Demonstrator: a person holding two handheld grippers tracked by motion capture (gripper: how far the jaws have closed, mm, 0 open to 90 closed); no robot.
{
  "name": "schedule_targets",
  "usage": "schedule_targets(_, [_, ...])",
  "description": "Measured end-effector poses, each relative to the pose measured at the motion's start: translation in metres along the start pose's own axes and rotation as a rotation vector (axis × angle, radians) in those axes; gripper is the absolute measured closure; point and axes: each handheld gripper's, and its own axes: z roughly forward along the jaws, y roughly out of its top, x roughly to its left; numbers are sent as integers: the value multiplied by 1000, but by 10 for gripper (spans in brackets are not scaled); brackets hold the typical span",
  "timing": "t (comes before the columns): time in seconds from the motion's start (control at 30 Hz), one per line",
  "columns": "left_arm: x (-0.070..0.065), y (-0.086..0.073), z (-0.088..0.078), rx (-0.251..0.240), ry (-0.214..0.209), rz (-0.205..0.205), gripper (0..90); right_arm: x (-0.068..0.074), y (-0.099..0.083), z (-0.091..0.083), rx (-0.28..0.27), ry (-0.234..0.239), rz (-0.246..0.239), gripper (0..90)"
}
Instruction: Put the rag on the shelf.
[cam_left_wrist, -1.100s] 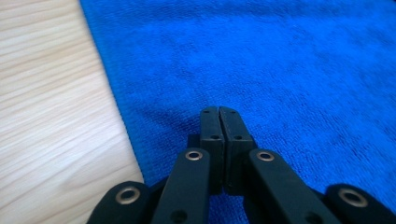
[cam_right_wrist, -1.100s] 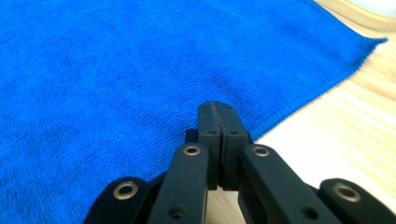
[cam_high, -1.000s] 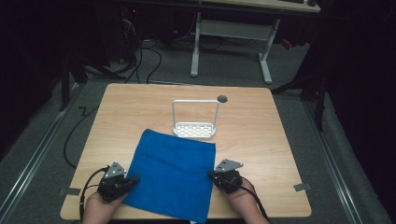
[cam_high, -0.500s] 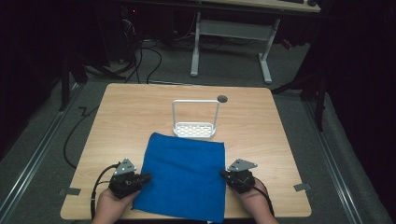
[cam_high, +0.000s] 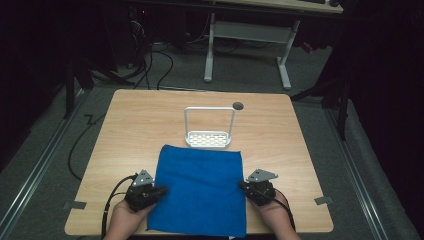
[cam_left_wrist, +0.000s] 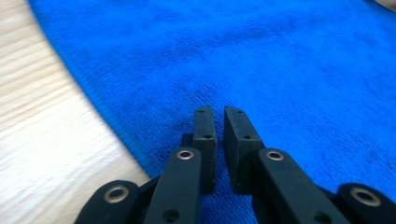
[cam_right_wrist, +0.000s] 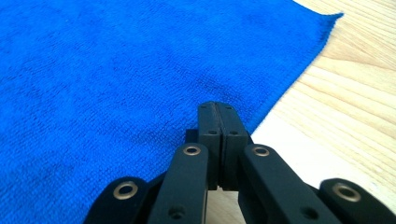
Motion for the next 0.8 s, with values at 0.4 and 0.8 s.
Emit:
schedule_targets(0.4, [-24,2,9,20,-71,53,820,-10,-5,-6,6,-40,3,900])
schedule_targets(0.8, [-35,5,12,2,-80,80,752,-22,-16,-16,-4,-54,31,876])
